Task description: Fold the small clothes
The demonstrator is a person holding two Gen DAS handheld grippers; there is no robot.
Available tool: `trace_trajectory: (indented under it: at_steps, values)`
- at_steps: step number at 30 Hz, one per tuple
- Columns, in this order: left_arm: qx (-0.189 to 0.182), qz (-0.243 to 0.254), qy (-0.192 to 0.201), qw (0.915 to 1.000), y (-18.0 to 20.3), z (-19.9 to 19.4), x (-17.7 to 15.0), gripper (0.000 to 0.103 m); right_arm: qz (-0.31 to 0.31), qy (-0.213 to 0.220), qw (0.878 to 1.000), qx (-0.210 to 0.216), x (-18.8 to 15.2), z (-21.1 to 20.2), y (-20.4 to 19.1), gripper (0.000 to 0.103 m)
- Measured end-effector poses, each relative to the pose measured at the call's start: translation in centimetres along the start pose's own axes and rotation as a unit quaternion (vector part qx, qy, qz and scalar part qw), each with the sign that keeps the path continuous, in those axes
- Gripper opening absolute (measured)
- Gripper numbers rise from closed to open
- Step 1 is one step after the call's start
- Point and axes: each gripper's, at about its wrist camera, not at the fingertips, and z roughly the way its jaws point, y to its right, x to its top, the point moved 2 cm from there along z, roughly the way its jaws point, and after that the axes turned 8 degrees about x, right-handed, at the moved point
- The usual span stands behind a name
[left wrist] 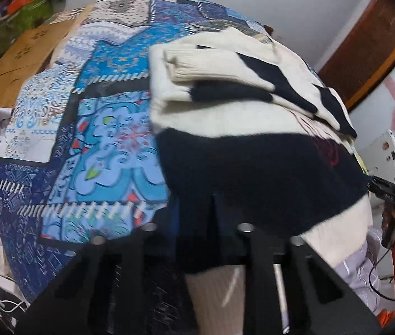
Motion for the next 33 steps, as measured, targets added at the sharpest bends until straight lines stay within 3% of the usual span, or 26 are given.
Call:
trace_trajectory:
  at_steps: [1,2,4,7,13,16,19,22,25,29,32,33]
  values:
    - [-0.002,0.004,-0.001,1.0000,0.2,-0.1,0.1,0.010,-0.011,0.006,1.000,-0.005,0.0,-0.1,-0.4,0.016]
    - [-0.001,0.010,-0.003,0.9999,0.4,-0.2,0.2,0.009,-0.020,0.005,1.000,-0.008,0.0,-0.1,-0.7,0.011]
    - [0.008,0.030,0.004,0.9995,0.9,-0.9,0.9,0.008,-0.037,0.001,0.999,-0.010,0.2,-0.4,-1.1,0.008]
    - [0.007,0.042,0.028,0.9987,1.4,-2.6,3.0,0.008,-0.067,0.013,0.998,-0.012,2.0,-1.6,-2.1,0.007]
    - [0.003,0.047,0.082,0.9955,2.2,-4.4,9.5,0.007,-0.101,0.082,0.991,-0.013,9.0,-3.4,-3.5,0.007]
    - [0.010,0.036,0.095,0.9948,2.1,-3.5,13.0,0.007,-0.101,0.095,0.990,-0.025,12.2,-2.1,-2.9,0.007]
    - [0.031,0.016,0.082,0.9960,0.9,-0.5,15.4,0.007,-0.089,0.086,0.991,-0.056,14.1,0.7,-1.1,0.007]
    - [0.049,-0.005,0.042,0.9979,-0.9,3.8,15.5,0.007,-0.069,0.058,0.994,-0.061,14.2,3.2,0.8,0.007]
    - [0.038,-0.014,0.012,0.9991,-1.9,6.7,14.3,0.008,-0.058,0.039,0.996,-0.056,13.4,4.5,1.8,0.007]
    - [0.033,0.002,0.032,0.9990,-1.5,5.0,13.7,0.012,-0.054,0.048,0.996,-0.047,12.9,2.8,1.5,0.011]
    - [0.033,0.016,0.034,0.9987,-1.3,3.4,13.1,0.019,-0.054,0.046,0.997,-0.042,12.7,1.2,0.9,0.020]
    - [0.030,0.018,0.035,0.9988,-1.2,2.8,12.8,0.026,-0.057,0.049,0.996,-0.039,12.5,0.6,0.6,0.027]
